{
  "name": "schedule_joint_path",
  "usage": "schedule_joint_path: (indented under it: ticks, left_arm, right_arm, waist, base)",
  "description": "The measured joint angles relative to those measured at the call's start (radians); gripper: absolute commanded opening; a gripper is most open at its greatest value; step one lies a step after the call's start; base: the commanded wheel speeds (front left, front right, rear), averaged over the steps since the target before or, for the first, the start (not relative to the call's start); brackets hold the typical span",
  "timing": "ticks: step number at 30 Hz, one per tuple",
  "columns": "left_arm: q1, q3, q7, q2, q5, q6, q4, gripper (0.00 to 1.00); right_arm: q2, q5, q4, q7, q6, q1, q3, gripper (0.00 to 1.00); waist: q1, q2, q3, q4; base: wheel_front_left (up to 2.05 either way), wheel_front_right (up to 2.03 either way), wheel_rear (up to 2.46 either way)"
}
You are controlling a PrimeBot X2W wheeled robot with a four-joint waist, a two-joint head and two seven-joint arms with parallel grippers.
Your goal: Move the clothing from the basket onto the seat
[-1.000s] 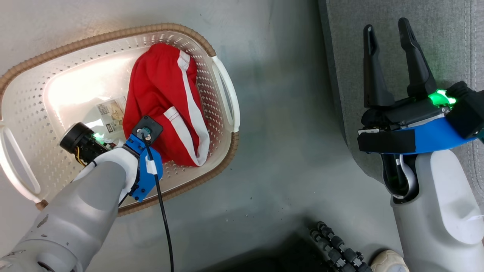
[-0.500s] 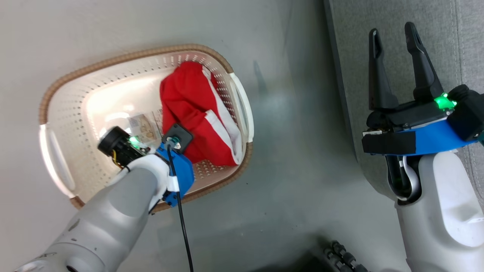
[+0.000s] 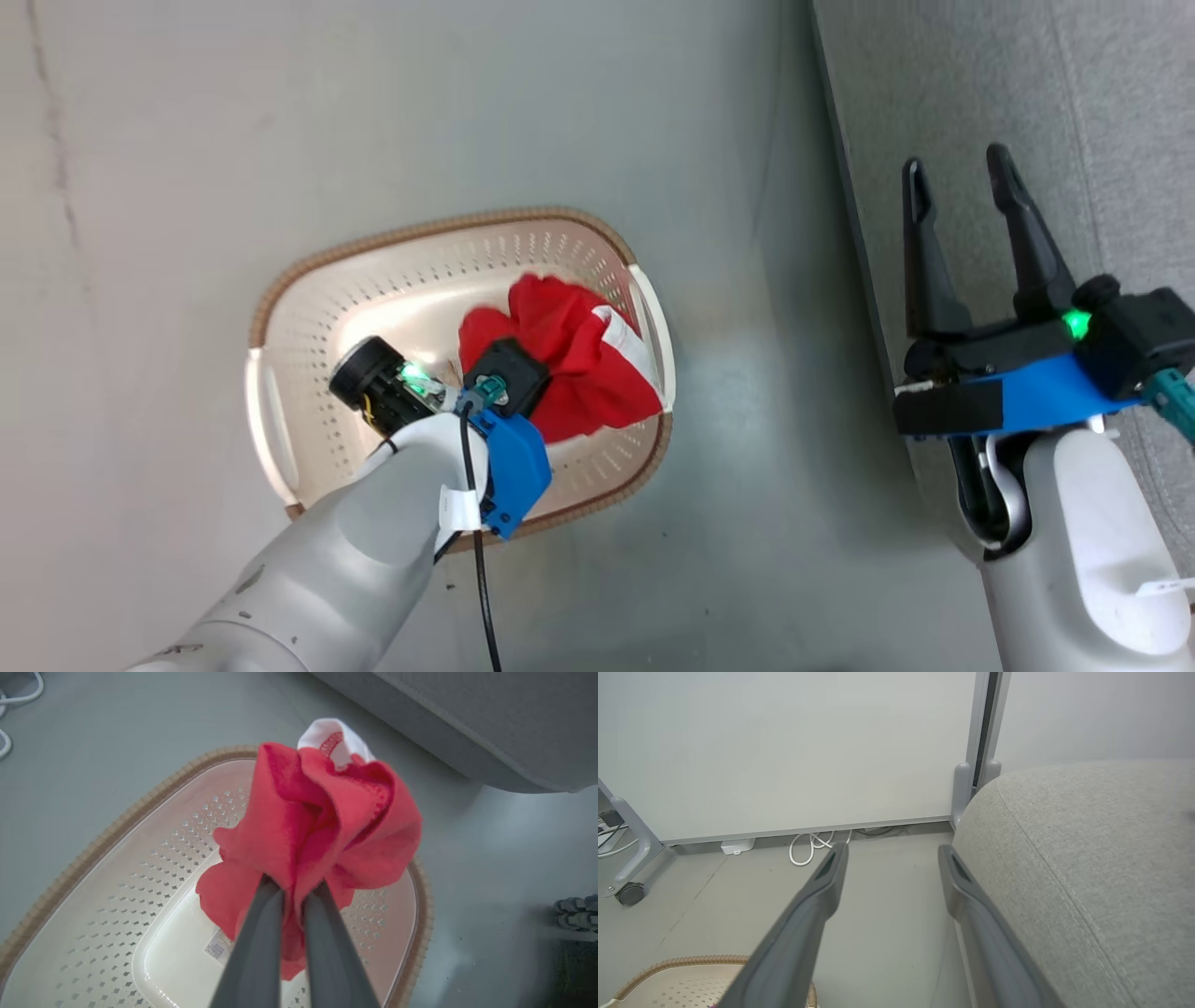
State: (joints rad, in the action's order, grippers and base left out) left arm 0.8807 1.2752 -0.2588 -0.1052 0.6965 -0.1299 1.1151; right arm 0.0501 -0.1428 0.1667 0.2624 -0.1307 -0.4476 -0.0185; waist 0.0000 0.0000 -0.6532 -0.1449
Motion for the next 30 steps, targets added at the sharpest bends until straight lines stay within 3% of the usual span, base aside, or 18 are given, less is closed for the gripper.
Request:
schedule_joint_path:
  ticks: [16, 30]
  left_arm:
    - [-0.125, -0.242, -0.003, -0.024, -0.139, 0.027, -0.271, 0.0]
    - [-0.172, -0.457, -0.003, -0.04, -0.249, 0.037, -0.411, 0.0]
  right_arm:
    - [0.001, 0.025, 0.048, 0.0, 0.0, 0.142, 0.025, 1.0]
    - [0.001, 0.017, 0.082, 0.0, 0.0, 0.243, 0.032, 1.0]
  waist:
    - [-0.0002, 0.0, 0.286, 0.07]
    - [-0.0002, 0.0, 0.5, 0.098]
  base:
    - [0.0, 0.0, 0.0]
    - [0.0, 0.0, 0.0]
